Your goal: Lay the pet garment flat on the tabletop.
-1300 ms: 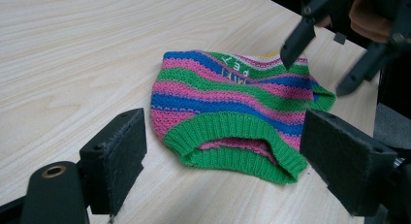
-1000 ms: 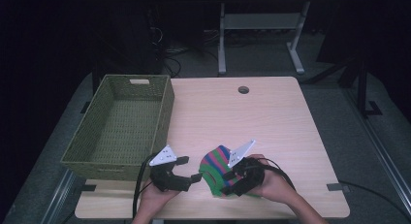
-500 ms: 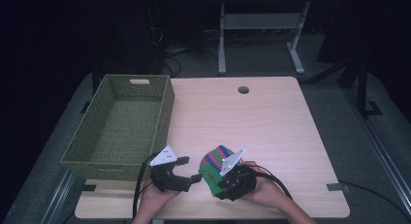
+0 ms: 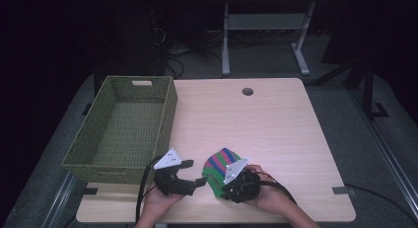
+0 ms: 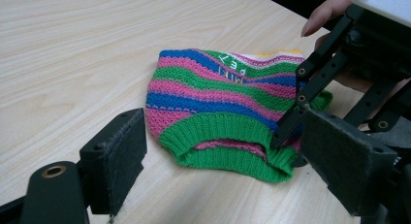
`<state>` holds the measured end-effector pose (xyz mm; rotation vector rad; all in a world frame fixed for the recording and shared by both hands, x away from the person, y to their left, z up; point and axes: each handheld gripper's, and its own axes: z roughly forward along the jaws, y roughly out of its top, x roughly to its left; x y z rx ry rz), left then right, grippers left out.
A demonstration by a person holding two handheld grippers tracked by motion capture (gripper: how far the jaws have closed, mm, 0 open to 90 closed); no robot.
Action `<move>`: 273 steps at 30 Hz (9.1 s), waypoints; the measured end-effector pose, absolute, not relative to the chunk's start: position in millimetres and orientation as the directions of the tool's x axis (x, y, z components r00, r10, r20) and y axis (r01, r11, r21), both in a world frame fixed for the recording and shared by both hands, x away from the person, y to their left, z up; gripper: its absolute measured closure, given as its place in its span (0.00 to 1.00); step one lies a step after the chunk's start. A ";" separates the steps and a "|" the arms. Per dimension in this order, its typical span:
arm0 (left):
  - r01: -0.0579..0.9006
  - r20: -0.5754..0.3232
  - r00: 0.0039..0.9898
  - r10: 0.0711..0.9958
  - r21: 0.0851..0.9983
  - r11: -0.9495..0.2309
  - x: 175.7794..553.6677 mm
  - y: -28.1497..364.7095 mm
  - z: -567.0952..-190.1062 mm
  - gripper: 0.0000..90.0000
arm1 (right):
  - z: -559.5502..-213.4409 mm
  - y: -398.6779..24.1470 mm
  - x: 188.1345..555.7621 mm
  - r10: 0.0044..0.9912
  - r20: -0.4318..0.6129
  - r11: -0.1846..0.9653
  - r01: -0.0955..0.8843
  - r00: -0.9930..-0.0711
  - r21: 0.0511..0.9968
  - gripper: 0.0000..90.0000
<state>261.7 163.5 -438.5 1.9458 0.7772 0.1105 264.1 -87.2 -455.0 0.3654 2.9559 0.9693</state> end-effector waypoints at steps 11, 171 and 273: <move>0.469 -0.246 0.788 0.564 0.833 -0.292 262.4 166.2 -438.2 0.18 | -455.0 -92.1 270.9 0.243 0.116 0.759 0.263 -0.963 0.595 0.94; 0.454 -0.261 0.826 0.501 0.834 -0.314 356.5 99.4 -413.5 0.90 | -363.1 -226.6 361.9 0.454 0.198 0.524 0.441 -0.869 0.729 0.94; 0.510 -0.235 0.819 0.524 0.717 -0.475 328.2 88.1 -432.4 0.42 | -437.9 -264.9 344.8 0.634 0.308 0.384 0.634 -0.710 0.671 0.41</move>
